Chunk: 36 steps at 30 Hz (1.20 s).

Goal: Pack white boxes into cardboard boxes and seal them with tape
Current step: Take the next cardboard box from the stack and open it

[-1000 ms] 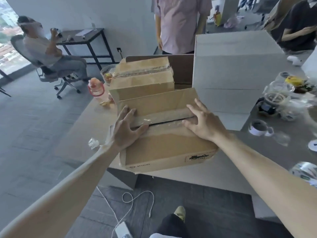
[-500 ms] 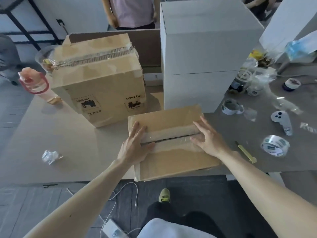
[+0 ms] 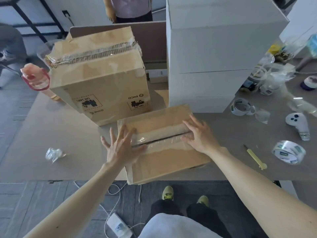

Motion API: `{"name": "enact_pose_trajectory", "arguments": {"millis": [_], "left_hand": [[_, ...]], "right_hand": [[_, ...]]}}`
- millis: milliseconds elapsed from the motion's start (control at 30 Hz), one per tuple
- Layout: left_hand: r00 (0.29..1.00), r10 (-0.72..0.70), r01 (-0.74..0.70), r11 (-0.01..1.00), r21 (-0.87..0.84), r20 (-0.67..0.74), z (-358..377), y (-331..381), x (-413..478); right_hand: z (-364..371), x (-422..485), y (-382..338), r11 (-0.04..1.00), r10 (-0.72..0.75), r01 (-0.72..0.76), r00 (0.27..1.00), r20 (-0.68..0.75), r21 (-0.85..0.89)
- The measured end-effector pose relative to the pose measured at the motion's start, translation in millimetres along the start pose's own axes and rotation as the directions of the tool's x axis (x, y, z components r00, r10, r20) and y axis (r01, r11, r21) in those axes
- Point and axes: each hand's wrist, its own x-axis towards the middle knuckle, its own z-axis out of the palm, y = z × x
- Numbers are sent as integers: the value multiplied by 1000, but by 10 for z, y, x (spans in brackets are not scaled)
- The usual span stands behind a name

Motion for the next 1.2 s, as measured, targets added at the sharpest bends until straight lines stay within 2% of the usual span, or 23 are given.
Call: {"name": "enact_pose_trajectory", "arguments": {"millis": [67,133,167,200,267,367,533,700,800,867,933,1000,1100,1200], "left_hand": [[995,94,-93,995,35,-19,-84,12,125],[984,177,-177,982,72,4,-161,37,264],[979,204,-204,975,91,13,-191,56,331],[974,225,-226,968,106,19,-217,70,389],[965,261,-262,958,119,24,-268,86,475],[958,284,-286,947,146,34,-359,75,534],[954,283,-296,944,148,103,-565,104,594],[933,300,-288,954,-89,198,-980,22,686],[971,233,-227,970,-91,57,-1152,-49,749],[977,145,-159,983,-87,-155,-1211,-25,750],[932,56,-93,992,-89,-359,-1213,4,747],[868,81,-96,995,-5,-490,-1149,-22,769],[819,109,-98,994,50,-563,-1057,25,783],[808,195,-209,977,38,-555,-974,156,747]], "right_hand": [[-80,-7,-54,999,-21,13,987,-157,-47],[-157,-77,-125,988,-137,152,920,-368,12],[-212,-140,-178,967,-200,246,897,-393,69],[-241,-200,-212,935,-273,332,896,-349,121],[-270,-323,-316,894,-392,416,906,-159,167],[-167,-430,-402,905,-412,399,909,67,150],[-79,-425,-463,942,-336,334,937,96,38],[30,-269,-518,948,-292,307,944,154,-84],[50,-122,-570,950,-245,281,942,231,-137],[24,-35,-599,947,-240,283,938,251,-150],[-13,9,-612,945,-260,294,941,219,-145],[-68,19,-617,942,-281,304,946,161,-142],[-278,-24,-657,924,-360,357,933,2,-134],[-598,-164,-693,910,-412,414,908,-71,10]]}}
